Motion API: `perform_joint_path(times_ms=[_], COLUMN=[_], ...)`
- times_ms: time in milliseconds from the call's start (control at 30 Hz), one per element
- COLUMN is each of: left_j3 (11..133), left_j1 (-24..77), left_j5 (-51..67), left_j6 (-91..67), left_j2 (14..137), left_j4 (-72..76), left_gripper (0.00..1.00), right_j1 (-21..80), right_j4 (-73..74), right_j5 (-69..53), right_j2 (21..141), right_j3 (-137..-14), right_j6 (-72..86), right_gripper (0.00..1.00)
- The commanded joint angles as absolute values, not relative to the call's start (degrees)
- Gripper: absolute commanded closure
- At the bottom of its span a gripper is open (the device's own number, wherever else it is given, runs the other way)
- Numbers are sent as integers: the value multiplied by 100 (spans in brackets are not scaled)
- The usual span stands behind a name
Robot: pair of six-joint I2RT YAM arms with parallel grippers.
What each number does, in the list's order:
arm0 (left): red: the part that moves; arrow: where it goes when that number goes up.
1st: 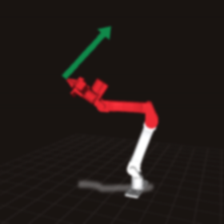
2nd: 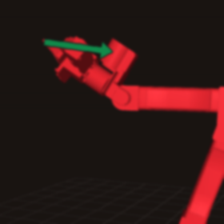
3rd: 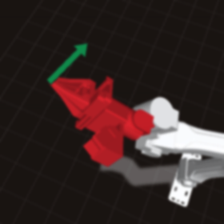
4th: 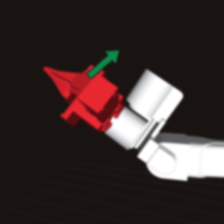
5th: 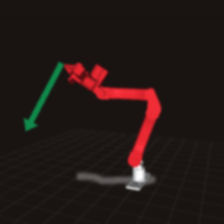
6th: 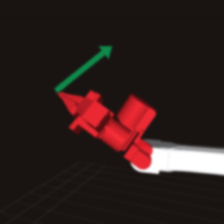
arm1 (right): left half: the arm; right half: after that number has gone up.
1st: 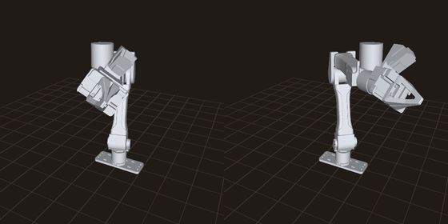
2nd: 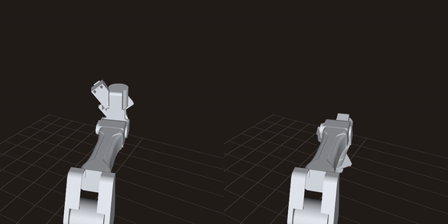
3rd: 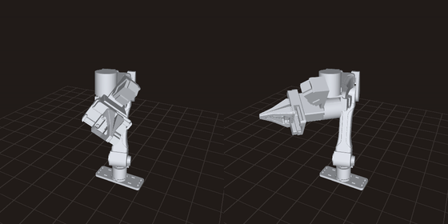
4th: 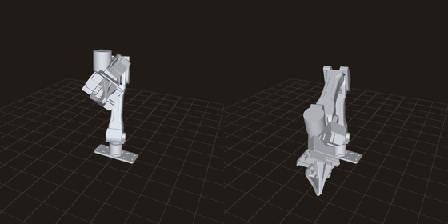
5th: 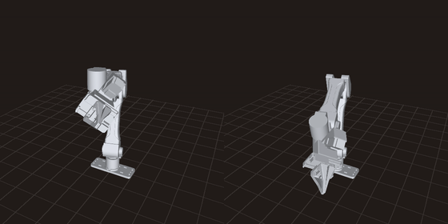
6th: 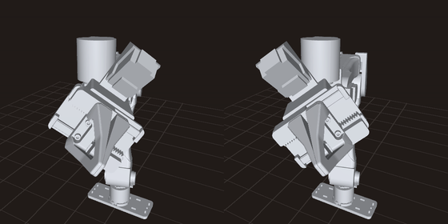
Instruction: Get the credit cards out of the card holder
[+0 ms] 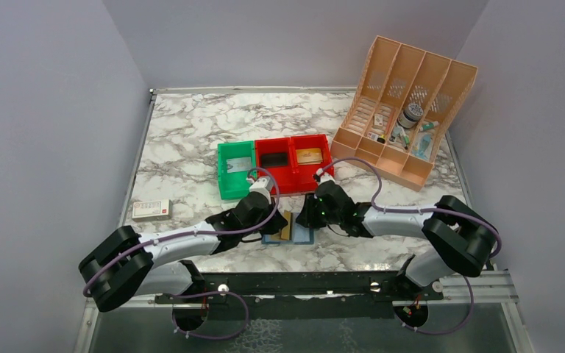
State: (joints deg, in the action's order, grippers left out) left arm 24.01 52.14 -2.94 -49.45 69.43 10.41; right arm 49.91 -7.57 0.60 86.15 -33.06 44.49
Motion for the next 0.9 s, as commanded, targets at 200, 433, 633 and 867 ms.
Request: perform_joint_path(times_ms=[200, 433, 633, 867], left_j3=[2329, 2355, 2397, 2304], left_j1=[5179, 5182, 5177, 5177], left_j5=[-428, -434, -346, -192], left_j6=[-4814, -4816, -4843, -4815], left_j2=[6581, 6724, 6929, 7043], left_j4=[841, 871, 977, 1278], left_gripper=[100, 100, 100, 94], right_j1=[4966, 4966, 4966, 4966], right_j4=[-212, -671, -1269, -617], right_j5=[-39, -913, -1760, -1031], right_j2=[8322, 7954, 8209, 9020], right_j3=[-3246, -3154, -3160, -3449], right_j6=[3767, 3554, 3716, 4003], right_gripper=[72, 72, 72, 79])
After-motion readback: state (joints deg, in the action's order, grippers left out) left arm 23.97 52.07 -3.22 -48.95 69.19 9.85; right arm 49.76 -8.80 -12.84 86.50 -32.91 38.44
